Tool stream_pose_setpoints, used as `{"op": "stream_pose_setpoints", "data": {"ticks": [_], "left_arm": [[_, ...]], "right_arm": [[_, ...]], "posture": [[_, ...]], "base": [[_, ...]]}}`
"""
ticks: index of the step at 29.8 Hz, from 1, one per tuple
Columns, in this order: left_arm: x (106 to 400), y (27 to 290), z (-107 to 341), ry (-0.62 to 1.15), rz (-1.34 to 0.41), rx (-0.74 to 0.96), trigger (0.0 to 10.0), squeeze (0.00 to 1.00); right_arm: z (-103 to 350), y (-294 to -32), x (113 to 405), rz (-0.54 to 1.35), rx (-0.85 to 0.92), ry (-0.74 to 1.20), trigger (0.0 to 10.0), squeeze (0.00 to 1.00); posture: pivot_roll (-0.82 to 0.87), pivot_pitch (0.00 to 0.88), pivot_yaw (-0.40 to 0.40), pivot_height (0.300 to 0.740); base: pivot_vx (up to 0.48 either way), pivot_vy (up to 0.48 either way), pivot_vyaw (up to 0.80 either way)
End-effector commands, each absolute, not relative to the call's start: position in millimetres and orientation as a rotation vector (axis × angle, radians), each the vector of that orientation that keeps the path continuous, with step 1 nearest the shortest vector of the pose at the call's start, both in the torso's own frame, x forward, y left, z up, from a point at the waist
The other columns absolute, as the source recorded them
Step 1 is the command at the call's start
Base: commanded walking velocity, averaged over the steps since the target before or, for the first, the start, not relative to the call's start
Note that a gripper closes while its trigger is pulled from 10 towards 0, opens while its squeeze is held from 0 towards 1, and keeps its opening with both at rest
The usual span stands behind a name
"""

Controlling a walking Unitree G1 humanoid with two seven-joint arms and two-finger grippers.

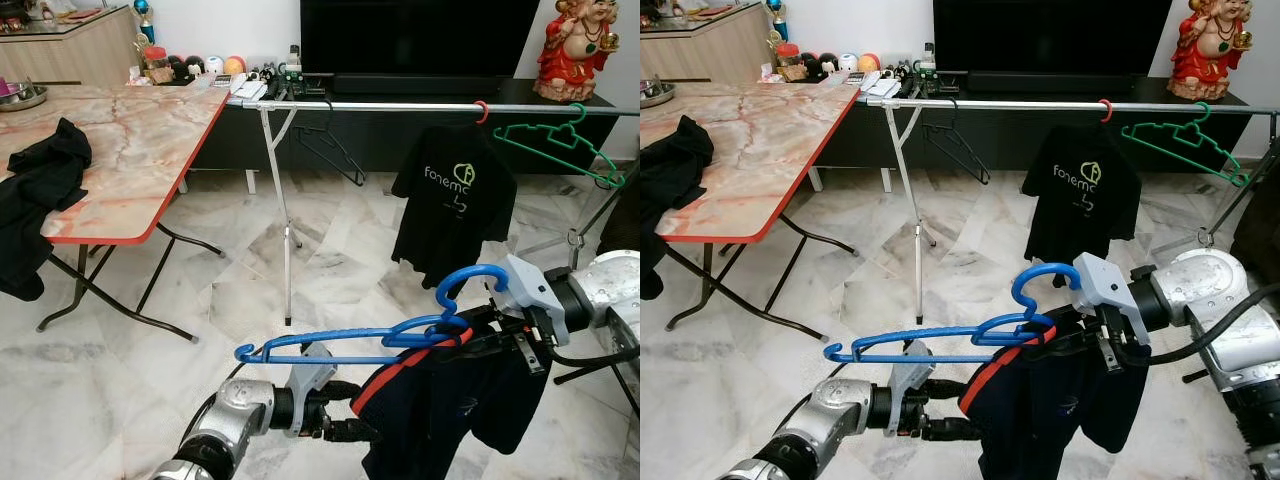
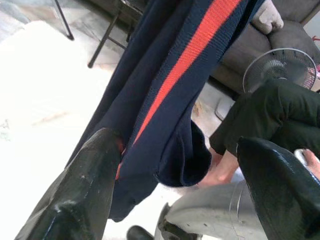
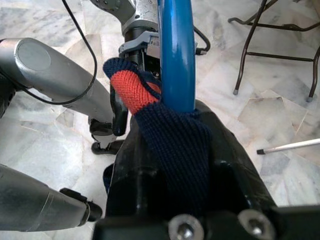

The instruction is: Hang hanger

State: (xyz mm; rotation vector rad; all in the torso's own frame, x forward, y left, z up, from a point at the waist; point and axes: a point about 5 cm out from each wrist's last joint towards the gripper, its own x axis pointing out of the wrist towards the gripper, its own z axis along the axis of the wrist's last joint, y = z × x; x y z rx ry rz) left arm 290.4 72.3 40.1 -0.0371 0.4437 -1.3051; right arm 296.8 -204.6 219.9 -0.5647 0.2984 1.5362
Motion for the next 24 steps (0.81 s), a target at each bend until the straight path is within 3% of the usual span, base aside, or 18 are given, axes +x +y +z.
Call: {"op": "stream_pose_setpoints", "data": {"ticks": [1, 18, 19, 20, 21, 22, 24], "left_arm": [[285.0, 72.3, 32.4, 0.481, -1.296, -0.033, 10.0, 0.0], [292.9, 62.0, 36.6, 0.439, -1.205, -0.103, 10.0, 0.0], [293.7, 62.0, 36.6, 0.438, -1.194, -0.1, 4.6, 0.0], [294.1, 62.2, 36.5, 0.438, -1.189, -0.097, 1.2, 0.0], [294.3, 62.3, 36.5, 0.438, -1.186, -0.096, 1.2, 0.0], [294.3, 62.8, 36.2, 0.439, -1.184, -0.095, 0.0, 0.0], [294.4, 63.2, 36.3, 0.438, -1.183, -0.098, 0.0, 0.0]], "right_arm": [[227.8, -201.5, 298.2, 1.541, -0.602, 0.262, 0.0, 0.0], [242.1, -189.7, 300.4, 1.539, -0.613, 0.167, 0.0, 0.0], [242.1, -189.9, 300.5, 1.537, -0.614, 0.167, 0.0, 0.0], [242.2, -190.0, 300.8, 1.534, -0.614, 0.165, 0.0, 0.0], [242.3, -190.1, 301.0, 1.532, -0.614, 0.164, 0.0, 0.0], [242.5, -190.0, 302.1, 1.525, -0.614, 0.16, 0.0, 0.0], [242.7, -189.8, 302.8, 1.521, -0.615, 0.158, 0.0, 0.0]], "posture": [[-0.05, 0.044, -0.042, 0.74], [-0.07, 0.045, -0.043, 0.74], [-0.07, 0.046, -0.044, 0.74], [-0.07, 0.046, -0.044, 0.74], [-0.07, 0.046, -0.044, 0.74], [-0.07, 0.046, -0.044, 0.74], [-0.07, 0.046, -0.043, 0.74]], "base": [[0.0, 0.0, 0.0], [0.0, 0.0, 0.0], [0.0, 0.0, 0.0], [0.0, 0.0, 0.0], [0.0, 0.0, 0.0], [0.0, 0.0, 0.0], [0.0, 0.0, 0.0]]}}
